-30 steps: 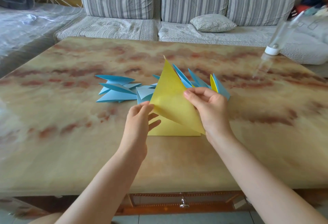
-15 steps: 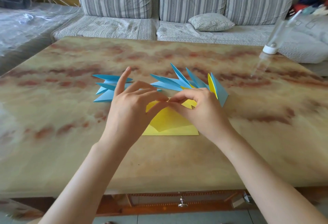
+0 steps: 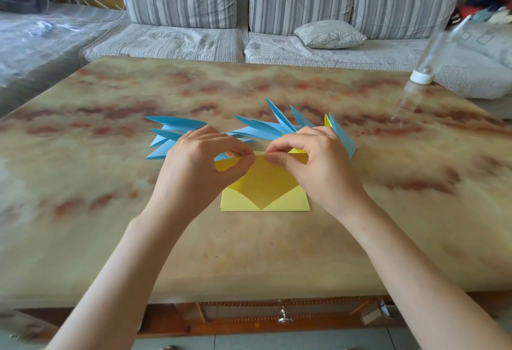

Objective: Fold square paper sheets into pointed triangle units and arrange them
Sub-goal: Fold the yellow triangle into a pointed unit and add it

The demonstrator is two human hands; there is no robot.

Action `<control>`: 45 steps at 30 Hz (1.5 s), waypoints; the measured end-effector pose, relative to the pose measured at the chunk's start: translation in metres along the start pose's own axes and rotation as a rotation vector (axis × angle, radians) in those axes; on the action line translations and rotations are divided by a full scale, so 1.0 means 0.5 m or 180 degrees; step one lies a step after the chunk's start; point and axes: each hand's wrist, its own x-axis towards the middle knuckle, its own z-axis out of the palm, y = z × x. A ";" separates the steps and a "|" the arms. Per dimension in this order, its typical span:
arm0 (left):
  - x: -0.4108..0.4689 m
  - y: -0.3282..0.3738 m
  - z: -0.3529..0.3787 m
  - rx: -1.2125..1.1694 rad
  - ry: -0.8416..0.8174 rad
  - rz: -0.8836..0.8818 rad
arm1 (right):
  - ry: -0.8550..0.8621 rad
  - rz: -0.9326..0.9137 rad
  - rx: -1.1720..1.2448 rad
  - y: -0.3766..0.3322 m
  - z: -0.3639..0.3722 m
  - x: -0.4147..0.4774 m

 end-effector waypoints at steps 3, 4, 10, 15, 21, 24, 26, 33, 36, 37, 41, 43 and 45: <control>-0.002 0.001 -0.006 -0.0190 -0.0060 -0.0290 | -0.0003 -0.0011 0.0020 0.002 -0.004 0.001; -0.003 0.000 -0.008 -0.0275 -0.0076 -0.0391 | 0.0013 -0.0014 0.0014 0.003 -0.006 0.001; -0.004 -0.010 -0.019 -0.0279 -0.0170 -0.0530 | -0.0024 0.0023 -0.0001 0.016 -0.017 0.005; -0.006 -0.023 -0.046 -0.0314 -0.0134 -0.0582 | -0.0075 0.0201 0.0200 0.040 -0.039 0.010; -0.006 -0.024 -0.051 -0.0258 -0.0199 -0.0745 | -0.0250 0.0376 0.0404 0.036 -0.043 0.005; -0.006 -0.023 -0.053 -0.0253 -0.0225 -0.0784 | -0.0358 0.0487 0.0528 0.031 -0.047 0.005; -0.006 -0.025 -0.053 -0.0231 -0.0247 -0.0831 | -0.0425 0.0547 0.0541 0.028 -0.046 0.004; 0.002 -0.052 -0.081 -0.0568 0.0316 -0.1181 | -0.0073 0.0950 0.0843 0.055 -0.063 0.003; -0.001 -0.056 -0.066 -0.0787 0.0340 -0.1315 | 0.0183 0.1405 0.1617 0.052 -0.060 -0.001; -0.002 -0.051 -0.051 -0.0918 0.0282 -0.1362 | 0.0184 0.1521 0.1771 0.048 -0.053 -0.002; -0.003 -0.010 0.002 -0.1769 -0.0122 -0.1766 | -0.0010 0.1758 0.2096 0.023 -0.027 -0.006; -0.009 -0.002 0.019 -0.1842 -0.0327 -0.1920 | -0.0108 0.1838 0.2258 0.013 -0.017 -0.009; -0.014 -0.003 0.029 -0.1852 -0.0473 -0.2007 | -0.0220 0.1893 0.2329 0.006 -0.009 -0.014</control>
